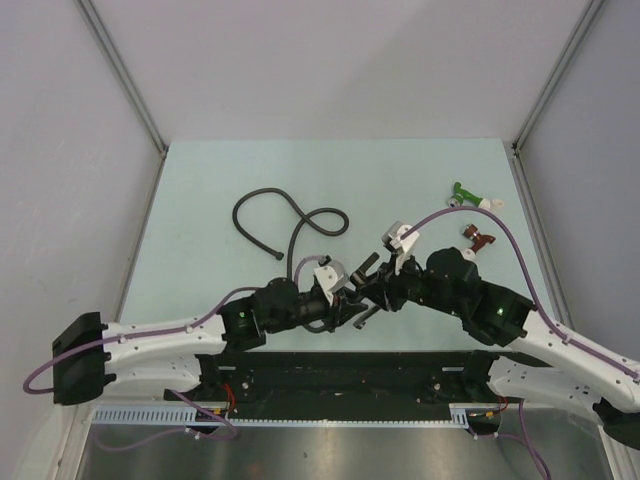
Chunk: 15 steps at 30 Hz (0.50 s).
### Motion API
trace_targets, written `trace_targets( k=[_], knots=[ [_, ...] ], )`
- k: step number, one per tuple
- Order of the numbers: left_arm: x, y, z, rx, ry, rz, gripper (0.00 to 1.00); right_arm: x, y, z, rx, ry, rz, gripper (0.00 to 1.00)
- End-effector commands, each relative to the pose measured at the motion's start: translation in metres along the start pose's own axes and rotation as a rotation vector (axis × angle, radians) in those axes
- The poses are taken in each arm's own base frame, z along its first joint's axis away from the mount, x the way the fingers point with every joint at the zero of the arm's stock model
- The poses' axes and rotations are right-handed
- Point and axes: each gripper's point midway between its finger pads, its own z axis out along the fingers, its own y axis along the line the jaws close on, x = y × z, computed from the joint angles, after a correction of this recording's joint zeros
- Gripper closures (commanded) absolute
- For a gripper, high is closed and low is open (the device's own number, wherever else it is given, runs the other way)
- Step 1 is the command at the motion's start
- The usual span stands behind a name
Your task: Install the water faucets
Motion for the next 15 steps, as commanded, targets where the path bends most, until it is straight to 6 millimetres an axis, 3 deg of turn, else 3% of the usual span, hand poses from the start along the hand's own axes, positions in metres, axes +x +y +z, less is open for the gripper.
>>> trace_targets(
  k=[1, 8, 15],
  knots=[
    [-0.042, 0.045, -0.009, -0.415, -0.11, 0.095, 1.0, -0.026, -0.006, 0.005, 0.062, -0.094, 0.057, 1.0],
    [-0.039, 0.061, -0.013, -0.731, -0.072, 0.232, 1.0, -0.022, -0.014, 0.009, 0.114, -0.085, 0.101, 1.0],
    [-0.035, 0.048, 0.003, -0.879, -0.027, 0.414, 1.0, -0.02, -0.014, 0.015, 0.135, -0.08, 0.114, 1.0]
  ],
)
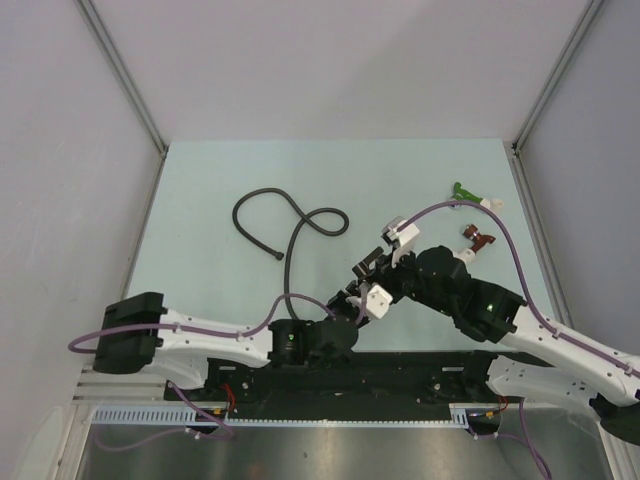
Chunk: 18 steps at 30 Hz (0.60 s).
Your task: Install the water faucets
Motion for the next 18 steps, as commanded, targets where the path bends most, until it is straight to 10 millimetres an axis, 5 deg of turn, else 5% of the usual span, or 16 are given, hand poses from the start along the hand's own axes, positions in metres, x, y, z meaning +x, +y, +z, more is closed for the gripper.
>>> trace_targets(
  k=[1, 8, 18],
  knots=[
    [-0.035, 0.022, 0.001, -0.248, -0.058, 0.017, 1.0, -0.026, 0.014, 0.001, -0.029, -0.093, 0.047, 1.0],
    [-0.041, 0.014, -0.001, -0.238, -0.083, 0.016, 0.98, -0.027, 0.01, -0.005, -0.009, -0.103, 0.038, 1.0],
    [-0.058, 0.022, -0.024, -0.059, -0.176, -0.077, 0.44, -0.034, 0.006, -0.02, -0.011, -0.138, 0.003, 1.0]
  ],
)
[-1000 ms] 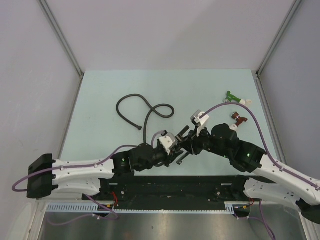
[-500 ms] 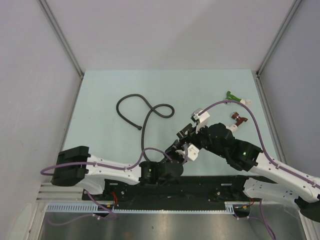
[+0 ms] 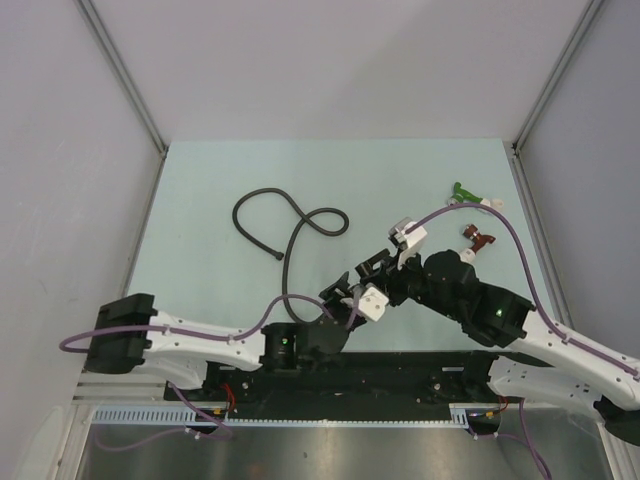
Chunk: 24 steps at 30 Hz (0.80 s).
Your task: Install the water faucets
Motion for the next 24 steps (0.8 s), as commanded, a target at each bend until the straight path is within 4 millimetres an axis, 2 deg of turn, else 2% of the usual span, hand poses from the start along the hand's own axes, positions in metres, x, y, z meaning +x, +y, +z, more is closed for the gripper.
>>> trace_targets(
  k=[1, 2, 4, 8, 10, 11, 12, 13, 14, 16, 17, 19, 20, 21, 24],
  knots=[
    [-0.038, 0.015, -0.016, 0.09, -0.118, -0.172, 0.38, -0.029, 0.008, -0.01, -0.037, -0.106, -0.005, 1.0],
    [-0.041, 0.01, -0.018, 0.15, -0.132, -0.171, 0.35, -0.029, 0.008, -0.012, -0.041, -0.105, -0.008, 1.0],
    [-0.043, 0.013, -0.024, 0.205, -0.154, -0.208, 0.25, -0.031, 0.009, -0.015, -0.049, -0.112, -0.019, 1.0],
    [-0.033, 0.008, -0.028, 0.392, -0.166, -0.265, 0.16, -0.032, 0.015, -0.018, -0.089, -0.118, -0.039, 1.0],
    [-0.04, 0.013, -0.035, 0.462, -0.197, -0.333, 0.13, -0.033, 0.018, -0.021, -0.109, -0.121, -0.048, 1.0],
    [-0.03, 0.019, -0.031, 0.468, -0.19, -0.347, 0.12, -0.034, 0.019, -0.022, -0.116, -0.127, -0.052, 1.0],
    [-0.04, 0.017, -0.043, 0.562, -0.239, -0.367, 0.12, -0.034, 0.02, -0.022, -0.123, -0.125, -0.056, 1.0],
    [-0.041, 0.018, -0.045, 0.595, -0.247, -0.409, 0.11, -0.034, 0.022, -0.023, -0.136, -0.125, -0.061, 1.0],
    [-0.039, 0.025, -0.043, 0.606, -0.254, -0.427, 0.11, -0.035, 0.023, -0.024, -0.143, -0.131, -0.066, 1.0],
    [-0.037, 0.022, -0.054, 0.701, -0.268, -0.468, 0.09, -0.036, 0.026, -0.024, -0.162, -0.136, -0.073, 1.0],
    [-0.031, 0.029, -0.049, 0.691, -0.261, -0.48, 0.09, -0.038, 0.029, -0.025, -0.174, -0.141, -0.076, 1.0],
    [-0.03, 0.025, -0.056, 0.767, -0.258, -0.504, 0.09, -0.038, 0.034, -0.025, -0.206, -0.14, -0.084, 1.0],
    [-0.023, 0.029, -0.052, 0.767, -0.247, -0.512, 0.09, -0.037, 0.035, -0.025, -0.212, -0.139, -0.086, 1.0],
    [-0.024, 0.021, -0.061, 0.853, -0.246, -0.523, 0.09, -0.036, 0.037, -0.025, -0.219, -0.137, -0.089, 1.0],
    [-0.022, 0.016, -0.062, 0.928, -0.246, -0.547, 0.09, -0.037, 0.041, -0.025, -0.242, -0.142, -0.095, 1.0]
  ],
)
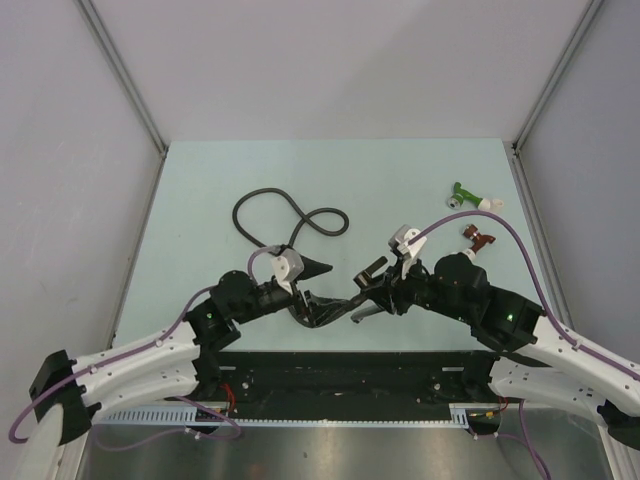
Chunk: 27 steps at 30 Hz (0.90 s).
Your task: Install the water faucets
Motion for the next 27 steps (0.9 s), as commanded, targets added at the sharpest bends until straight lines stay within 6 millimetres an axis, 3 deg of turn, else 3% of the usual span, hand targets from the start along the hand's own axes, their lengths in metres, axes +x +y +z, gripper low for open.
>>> trace_targets(
  k=[1, 5, 13, 22, 25, 27],
  knots=[
    [0.005, -0.042, -0.005, 0.295, 0.025, -0.089, 0.09, -0.039, 0.018, -0.004, -0.09, -0.143, -0.022, 1.0],
    [0.019, -0.052, 0.002, 0.389, 0.083, -0.126, 0.1, -0.04, 0.024, -0.005, -0.122, -0.149, -0.033, 1.0],
    [0.028, -0.06, 0.018, 0.472, 0.114, -0.182, 0.19, -0.039, 0.03, -0.003, -0.155, -0.141, -0.05, 1.0],
    [0.022, -0.071, 0.024, 0.56, 0.094, -0.226, 0.41, -0.036, 0.035, 0.002, -0.188, -0.127, -0.062, 1.0],
    [0.023, -0.07, 0.027, 0.559, 0.099, -0.237, 0.54, -0.036, 0.036, 0.002, -0.192, -0.127, -0.066, 1.0],
    [0.026, -0.068, 0.029, 0.548, 0.114, -0.245, 0.7, -0.036, 0.036, 0.002, -0.19, -0.127, -0.067, 1.0]
  ],
)
